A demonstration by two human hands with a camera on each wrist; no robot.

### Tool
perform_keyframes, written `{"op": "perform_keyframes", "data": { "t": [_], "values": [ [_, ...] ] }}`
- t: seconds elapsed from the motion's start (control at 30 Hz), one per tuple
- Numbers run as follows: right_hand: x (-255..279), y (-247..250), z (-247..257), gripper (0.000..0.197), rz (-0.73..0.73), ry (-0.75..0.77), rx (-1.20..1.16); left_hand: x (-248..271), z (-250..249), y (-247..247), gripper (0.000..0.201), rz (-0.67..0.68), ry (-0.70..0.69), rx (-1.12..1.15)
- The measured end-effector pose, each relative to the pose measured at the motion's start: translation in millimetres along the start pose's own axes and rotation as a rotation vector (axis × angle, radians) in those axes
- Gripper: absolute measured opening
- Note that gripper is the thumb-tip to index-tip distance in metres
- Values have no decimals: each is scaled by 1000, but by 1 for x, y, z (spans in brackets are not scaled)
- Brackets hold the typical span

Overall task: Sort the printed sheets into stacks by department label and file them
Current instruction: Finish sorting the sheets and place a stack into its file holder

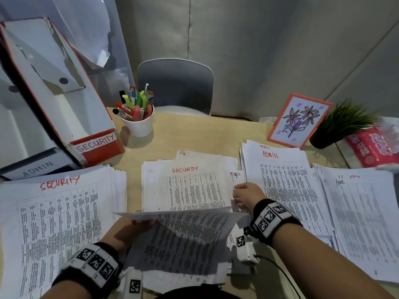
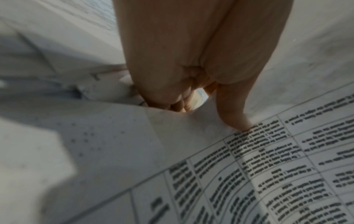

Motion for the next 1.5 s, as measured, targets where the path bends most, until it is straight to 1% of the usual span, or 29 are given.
{"op": "perform_keyframes", "data": {
  "t": [0.07, 0.17, 0.23, 0.27, 0.3, 0.37, 0.4, 0.5, 0.6, 0.67, 0.7, 0.77, 0.8, 0.83, 0.87, 0.93, 0.97, 1.07, 1.1, 1.2, 1.23, 1.27, 1.33, 1.4, 1.5],
  "values": [
    [0, 1, 5, 27, -26, 27, 115, -1, 1, 0, 22, 16, 10, -7],
    [8, -5, 10, 36, 12, 44, 131, 0, -2, -2, 21, 29, 9, -10],
    [7, -8, 12, 49, -7, 82, 299, 2, -4, -3, 19, 21, 3, -11],
    [8, -9, 13, 50, -25, 102, 395, 2, -5, -4, 20, 18, -6, 0],
    [7, -10, 14, 49, -44, 122, 466, 4, -6, -4, 24, 18, -16, 17],
    [6, -13, 14, 47, -52, 139, 517, 7, -8, -6, 35, 28, -29, 33],
    [6, -14, 15, 45, -49, 149, 515, 8, -8, -5, 35, 18, -34, 35],
    [5, -12, 19, 38, -58, 185, 487, 5, -7, -1, 22, -1, -52, 27],
    [4, -5, 22, 39, -56, 229, 496, 3, -4, 1, 21, 1, -36, 11],
    [7, 3, 23, 42, -74, 284, 425, 0, -2, 2, 22, 6, -35, 9],
    [8, 7, 22, 39, -78, 304, 364, -1, -2, 2, 22, 7, -38, 2],
    [10, 12, 20, 24, -69, 339, 216, -5, 2, 3, 25, 9, -49, 20],
    [11, 12, 18, 16, -49, 343, 144, -6, 2, 1, 23, 9, -42, 35],
    [13, 11, 16, 12, -20, 344, 83, -7, 0, 0, 18, 7, -53, 29],
    [14, 9, 14, 12, 11, 338, 36, -7, -2, -2, 12, 15, -56, -15],
    [18, 5, 13, 14, 77, 335, -54, -9, -7, 0, 17, -16, -72, -137],
    [21, 3, 14, 16, 112, 339, -85, -10, -8, 1, 18, -23, -74, -153],
    [27, -6, 19, 23, 215, 360, -144, -15, -5, 4, 24, -26, -80, -138],
    [30, -9, 21, 26, 253, 365, -154, -15, -6, 3, 22, -39, -90, -115],
    [39, -23, 24, 42, 369, 364, -94, -10, -9, -8, 19, 11, -91, -11],
    [43, -27, 24, 43, 392, 363, -56, -8, -10, -11, 19, 23, -95, 2],
    [46, -30, 24, 40, 400, 363, -12, -9, -11, -11, 23, 53, -104, 28],
    [49, -35, 21, 26, 407, 366, 84, -11, -10, -10, 32, 67, -110, 36],
    [49, -40, 15, 20, 428, 358, 178, -9, -8, -8, 30, 61, -96, 25],
    [52, -46, 6, 15, 495, 336, 272, -1, -5, -17, 20, 133, -52, 54]
  ]
}}
Point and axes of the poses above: each hand's wrist, its own x-axis away from the middle knuckle, its own y-axis out of the back of the hand, z = x × y, the point moved 9 cm from there along -x, towards the middle knuckle, and after that the axes turned 2 degrees about -z, right-handed, at the moved point
